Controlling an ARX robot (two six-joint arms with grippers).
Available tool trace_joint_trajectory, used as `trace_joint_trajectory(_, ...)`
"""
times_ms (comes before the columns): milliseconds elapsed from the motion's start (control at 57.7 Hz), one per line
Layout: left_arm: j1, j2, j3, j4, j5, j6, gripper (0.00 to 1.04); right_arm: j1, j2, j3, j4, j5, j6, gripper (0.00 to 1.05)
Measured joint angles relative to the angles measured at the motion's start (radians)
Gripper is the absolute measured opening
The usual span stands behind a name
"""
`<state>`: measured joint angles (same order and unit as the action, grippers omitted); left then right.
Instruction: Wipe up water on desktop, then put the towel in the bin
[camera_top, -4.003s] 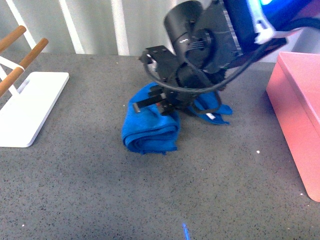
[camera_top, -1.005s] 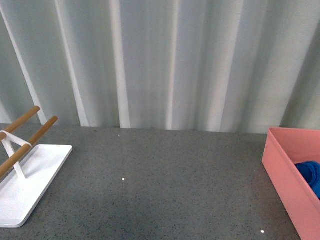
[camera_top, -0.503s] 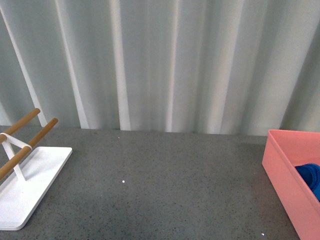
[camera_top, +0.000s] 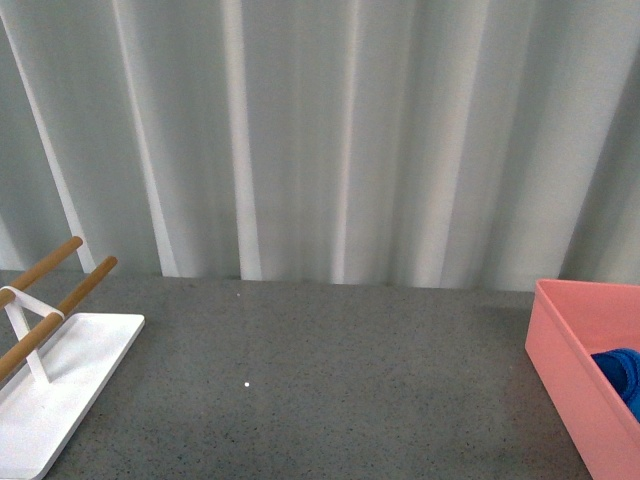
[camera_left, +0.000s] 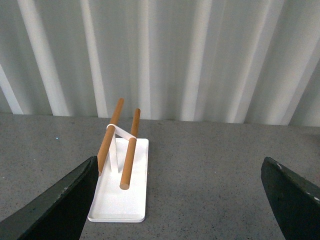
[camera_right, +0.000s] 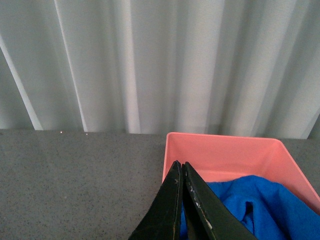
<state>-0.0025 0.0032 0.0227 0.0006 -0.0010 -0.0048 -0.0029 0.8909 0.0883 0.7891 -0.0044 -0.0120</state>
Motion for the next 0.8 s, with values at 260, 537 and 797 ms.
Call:
trace_joint_trajectory(260, 0.000, 0.000, 0.000, 0.000, 0.000, 0.000, 0.98, 0.000, -0.134, -0.060, -0.063, 0.000, 0.001, 0.03)
trace_joint_trajectory(537, 0.000, 0.000, 0.000, 0.000, 0.000, 0.000, 0.98, 0.001, -0.340, -0.063, -0.246, 0.001, 0.001, 0.03)
trace_joint_trajectory(797, 0.000, 0.000, 0.000, 0.000, 0.001, 0.000, 0.98, 0.001, -0.490, -0.064, -0.387, 0.003, 0.002, 0.03)
